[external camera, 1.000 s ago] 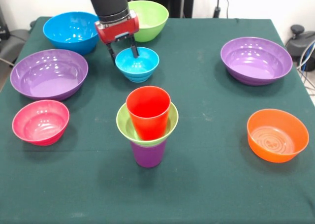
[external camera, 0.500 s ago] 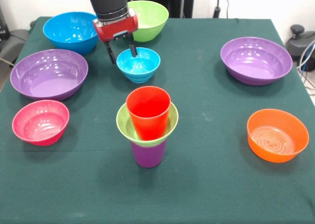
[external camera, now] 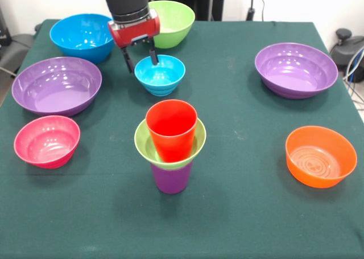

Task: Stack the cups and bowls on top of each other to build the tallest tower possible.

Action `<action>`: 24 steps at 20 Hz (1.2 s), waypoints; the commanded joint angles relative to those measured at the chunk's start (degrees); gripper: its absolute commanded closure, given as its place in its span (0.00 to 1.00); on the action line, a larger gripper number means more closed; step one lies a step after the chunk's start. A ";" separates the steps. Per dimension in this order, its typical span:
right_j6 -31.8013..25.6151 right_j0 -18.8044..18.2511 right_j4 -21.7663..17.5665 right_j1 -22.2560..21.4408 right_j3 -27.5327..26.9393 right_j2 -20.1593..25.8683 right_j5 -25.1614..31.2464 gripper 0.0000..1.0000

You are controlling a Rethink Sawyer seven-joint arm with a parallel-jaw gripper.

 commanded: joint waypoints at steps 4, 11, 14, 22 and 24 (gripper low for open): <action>2.51 4.73 -0.82 1.30 -2.24 -3.96 0.57 0.00; 1.49 4.29 -0.76 0.96 -2.97 -3.51 -0.42 0.00; 0.59 3.36 0.08 0.50 -3.10 -2.57 0.11 0.00; -1.02 3.29 1.82 -0.21 -5.20 -0.95 1.72 0.00; -1.55 3.15 2.13 -0.11 -5.48 -0.91 2.37 0.00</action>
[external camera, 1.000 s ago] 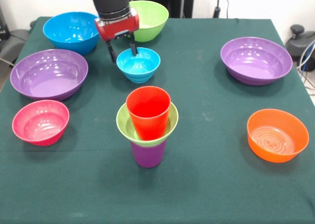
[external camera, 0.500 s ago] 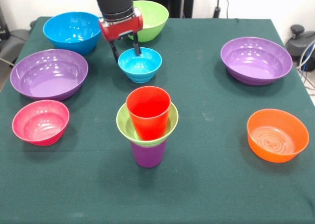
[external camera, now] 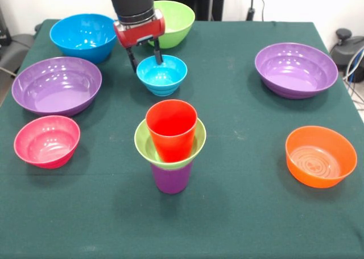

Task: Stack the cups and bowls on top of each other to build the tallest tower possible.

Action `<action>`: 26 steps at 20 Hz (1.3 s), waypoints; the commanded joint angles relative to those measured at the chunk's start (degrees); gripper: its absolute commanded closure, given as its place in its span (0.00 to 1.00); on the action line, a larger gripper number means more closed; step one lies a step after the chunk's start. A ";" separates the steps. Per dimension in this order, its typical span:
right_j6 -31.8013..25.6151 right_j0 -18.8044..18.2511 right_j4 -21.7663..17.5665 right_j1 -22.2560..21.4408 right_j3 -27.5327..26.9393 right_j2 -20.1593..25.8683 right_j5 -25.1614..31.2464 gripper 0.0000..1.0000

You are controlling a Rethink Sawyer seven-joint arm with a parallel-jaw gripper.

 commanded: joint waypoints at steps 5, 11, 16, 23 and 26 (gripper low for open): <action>-1.77 1.06 1.41 -0.30 -5.57 0.79 2.27 0.00; -2.41 1.01 2.04 0.13 -6.24 1.38 2.92 0.00; -3.42 0.72 2.36 0.46 -6.99 1.78 3.70 0.00; -4.30 0.78 3.77 -0.29 -7.09 2.36 4.91 0.00; -4.53 1.07 4.11 -0.03 -7.56 2.19 5.05 0.00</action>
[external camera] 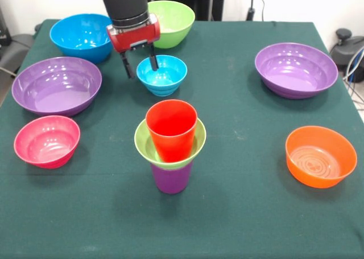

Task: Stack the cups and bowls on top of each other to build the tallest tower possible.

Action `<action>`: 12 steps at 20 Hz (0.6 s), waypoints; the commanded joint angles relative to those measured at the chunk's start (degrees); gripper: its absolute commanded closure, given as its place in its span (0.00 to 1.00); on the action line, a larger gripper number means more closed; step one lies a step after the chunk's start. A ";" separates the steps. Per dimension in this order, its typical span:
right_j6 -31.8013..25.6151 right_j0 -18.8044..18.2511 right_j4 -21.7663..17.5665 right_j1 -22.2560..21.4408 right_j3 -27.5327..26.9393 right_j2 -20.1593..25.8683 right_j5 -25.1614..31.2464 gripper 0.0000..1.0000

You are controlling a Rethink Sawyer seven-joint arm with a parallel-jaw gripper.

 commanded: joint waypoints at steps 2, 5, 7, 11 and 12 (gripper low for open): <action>-4.80 1.45 1.37 0.08 -5.58 1.55 5.16 0.00; -4.85 1.70 1.23 0.40 -6.23 1.25 5.15 0.00; -4.70 1.89 0.94 0.47 -6.45 0.86 5.03 0.00; -4.52 2.27 0.33 0.44 -6.87 0.39 4.63 0.00; -4.50 2.38 0.28 0.50 -7.21 0.33 4.63 0.00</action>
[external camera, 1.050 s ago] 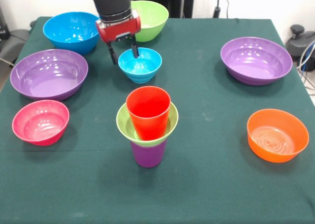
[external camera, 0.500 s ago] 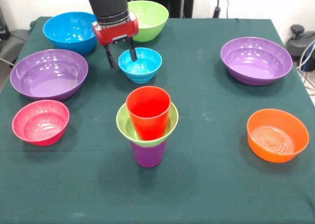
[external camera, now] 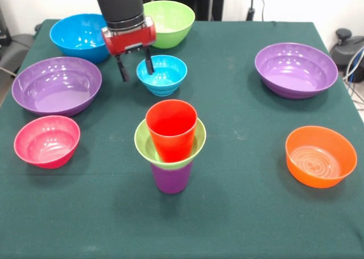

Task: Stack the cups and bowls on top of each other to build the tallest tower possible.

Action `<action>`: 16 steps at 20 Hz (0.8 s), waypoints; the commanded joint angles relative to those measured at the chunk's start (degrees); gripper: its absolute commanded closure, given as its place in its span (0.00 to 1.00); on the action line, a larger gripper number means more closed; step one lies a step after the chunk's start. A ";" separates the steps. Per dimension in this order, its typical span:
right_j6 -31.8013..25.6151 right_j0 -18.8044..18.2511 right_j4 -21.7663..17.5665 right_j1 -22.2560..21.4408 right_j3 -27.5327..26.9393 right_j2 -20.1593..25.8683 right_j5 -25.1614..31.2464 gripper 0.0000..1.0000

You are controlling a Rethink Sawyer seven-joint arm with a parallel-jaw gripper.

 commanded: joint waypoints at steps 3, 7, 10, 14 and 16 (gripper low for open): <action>-4.52 2.52 -0.36 0.49 -6.15 0.08 4.83 0.00; -4.65 2.67 -0.48 0.60 -6.72 -0.29 5.20 1.00; -4.98 2.66 -0.33 0.90 -7.05 -0.42 5.79 1.00; -4.50 2.95 -0.21 0.69 -6.71 -0.98 6.27 1.00; -4.31 3.01 -0.22 0.72 -6.52 -1.11 6.21 1.00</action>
